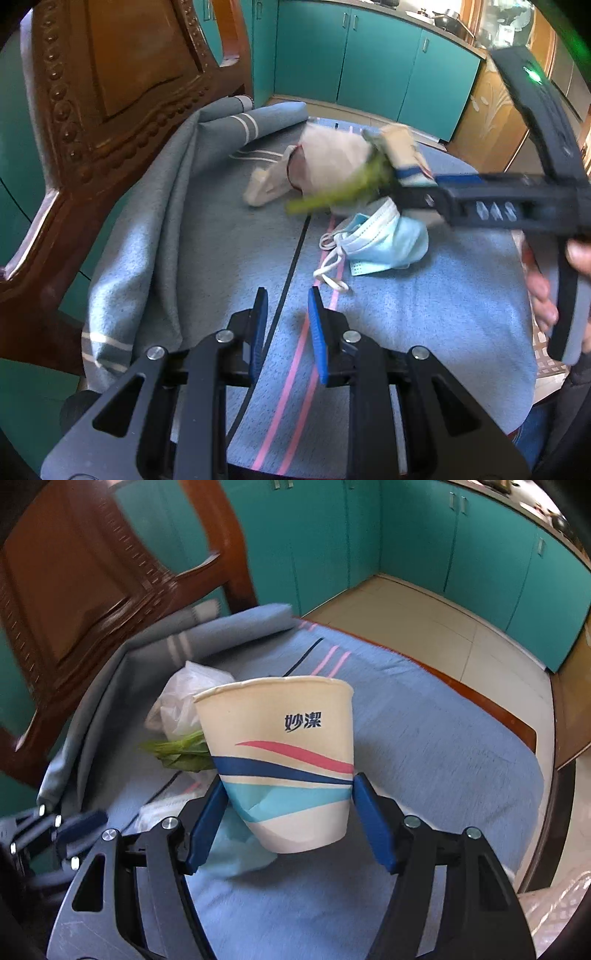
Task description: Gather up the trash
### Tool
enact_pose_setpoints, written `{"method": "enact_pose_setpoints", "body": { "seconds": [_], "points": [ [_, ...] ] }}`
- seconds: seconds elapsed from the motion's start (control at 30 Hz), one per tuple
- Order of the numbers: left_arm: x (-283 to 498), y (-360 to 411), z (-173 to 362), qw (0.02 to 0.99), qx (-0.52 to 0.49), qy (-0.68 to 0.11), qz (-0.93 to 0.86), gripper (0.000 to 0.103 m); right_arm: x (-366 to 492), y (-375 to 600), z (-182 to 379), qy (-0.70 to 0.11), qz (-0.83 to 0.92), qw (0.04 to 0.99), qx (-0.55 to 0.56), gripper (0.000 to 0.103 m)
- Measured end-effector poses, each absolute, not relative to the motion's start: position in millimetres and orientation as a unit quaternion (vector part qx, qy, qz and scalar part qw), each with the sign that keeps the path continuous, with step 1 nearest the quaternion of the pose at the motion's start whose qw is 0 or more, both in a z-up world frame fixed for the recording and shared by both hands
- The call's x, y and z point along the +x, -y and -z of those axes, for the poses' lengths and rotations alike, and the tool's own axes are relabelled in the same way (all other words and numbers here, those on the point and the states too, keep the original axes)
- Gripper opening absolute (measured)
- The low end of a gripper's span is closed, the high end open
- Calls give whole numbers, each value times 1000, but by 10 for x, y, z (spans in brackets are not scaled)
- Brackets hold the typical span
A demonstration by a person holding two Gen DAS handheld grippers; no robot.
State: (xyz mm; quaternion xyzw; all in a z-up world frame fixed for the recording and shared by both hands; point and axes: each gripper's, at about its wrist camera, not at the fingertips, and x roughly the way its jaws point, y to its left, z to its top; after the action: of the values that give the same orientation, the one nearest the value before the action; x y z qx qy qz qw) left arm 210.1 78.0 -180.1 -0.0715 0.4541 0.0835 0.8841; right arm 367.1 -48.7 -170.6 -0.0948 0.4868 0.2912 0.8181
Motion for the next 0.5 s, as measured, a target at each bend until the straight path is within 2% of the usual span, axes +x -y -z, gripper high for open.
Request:
{"method": "enact_pose_setpoints", "body": {
  "seconds": [0.17,0.27,0.5],
  "points": [
    [2003,-776,1792,884,-71,-456,-78,25,3356,569,1665,-496,-277,811,-141,67],
    [1970,-723,1813,884,-68,-458,-69,25,3222,648,1664,-504,-257,808,-165,56],
    [1858,-569,1862,880,-59,-470,-47,26,2933,815,1638,-507,-282,803,-136,57]
  ]
}}
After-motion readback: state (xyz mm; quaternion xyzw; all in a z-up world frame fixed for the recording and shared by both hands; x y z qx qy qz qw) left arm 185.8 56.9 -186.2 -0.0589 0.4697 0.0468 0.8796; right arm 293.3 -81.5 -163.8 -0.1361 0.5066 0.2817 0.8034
